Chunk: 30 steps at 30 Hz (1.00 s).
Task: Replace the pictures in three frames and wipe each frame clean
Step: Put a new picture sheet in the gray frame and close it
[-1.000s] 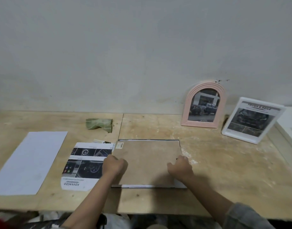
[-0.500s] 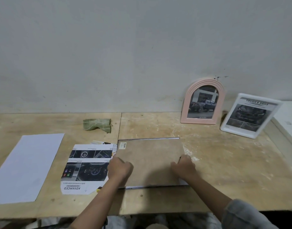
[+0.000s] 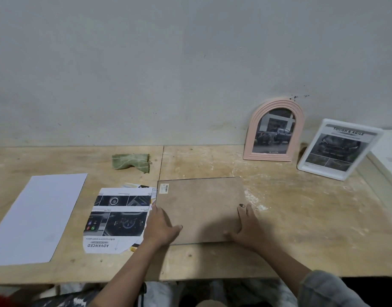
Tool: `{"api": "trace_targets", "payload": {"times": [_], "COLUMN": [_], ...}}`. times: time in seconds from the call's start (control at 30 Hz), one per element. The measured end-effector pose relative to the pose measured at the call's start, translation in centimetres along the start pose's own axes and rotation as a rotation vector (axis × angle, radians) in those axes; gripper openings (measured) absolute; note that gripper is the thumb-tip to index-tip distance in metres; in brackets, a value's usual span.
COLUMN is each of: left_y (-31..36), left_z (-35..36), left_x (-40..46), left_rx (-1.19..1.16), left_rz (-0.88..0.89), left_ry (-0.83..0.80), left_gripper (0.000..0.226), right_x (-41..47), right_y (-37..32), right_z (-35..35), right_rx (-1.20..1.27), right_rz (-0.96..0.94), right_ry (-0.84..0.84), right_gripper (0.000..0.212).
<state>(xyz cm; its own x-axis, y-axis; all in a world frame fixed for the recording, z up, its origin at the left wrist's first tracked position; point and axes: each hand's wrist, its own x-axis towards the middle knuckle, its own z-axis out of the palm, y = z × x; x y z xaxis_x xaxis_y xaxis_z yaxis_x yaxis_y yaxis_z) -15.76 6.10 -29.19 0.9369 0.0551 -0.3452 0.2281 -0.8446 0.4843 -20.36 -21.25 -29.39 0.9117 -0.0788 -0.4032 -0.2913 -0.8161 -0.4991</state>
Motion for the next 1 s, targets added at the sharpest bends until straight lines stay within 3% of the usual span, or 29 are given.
{"api": "trace_targets", "payload": {"times": [0.1, 0.17, 0.43, 0.63, 0.87, 1.0], "left_y": [-0.5, -0.6, 0.0, 0.3, 0.5, 0.1], "left_z": [-0.3, -0.5, -0.9, -0.8, -0.5, -0.5], "left_x": [-0.2, -0.3, -0.8, -1.1, -1.5, -1.4], "left_rx": [-0.033, -0.029, 0.105, 0.193, 0.280, 0.366], "left_rz": [0.072, 0.091, 0.093, 0.081, 0.100, 0.116], "left_ry": [-0.073, -0.102, -0.118, -0.078, -0.052, -0.115], "left_gripper": [0.116, 0.127, 0.105, 0.106, 0.105, 0.110], "right_x": [0.4, 0.4, 1.2, 1.8, 2.1, 1.7], "right_y": [1.0, 1.3, 0.0, -1.1, -0.4, 0.2], "right_z": [0.2, 0.3, -0.4, -1.0, -1.4, -1.2], "right_rx": [-0.125, -0.191, -0.444, -0.573, -0.560, -0.535], "right_rz": [-0.038, -0.057, -0.085, -0.053, -0.072, -0.079], "right_ry": [-0.029, -0.017, -0.077, -0.127, -0.139, -0.115], "right_gripper": [0.146, 0.137, 0.106, 0.107, 0.104, 0.103]}}
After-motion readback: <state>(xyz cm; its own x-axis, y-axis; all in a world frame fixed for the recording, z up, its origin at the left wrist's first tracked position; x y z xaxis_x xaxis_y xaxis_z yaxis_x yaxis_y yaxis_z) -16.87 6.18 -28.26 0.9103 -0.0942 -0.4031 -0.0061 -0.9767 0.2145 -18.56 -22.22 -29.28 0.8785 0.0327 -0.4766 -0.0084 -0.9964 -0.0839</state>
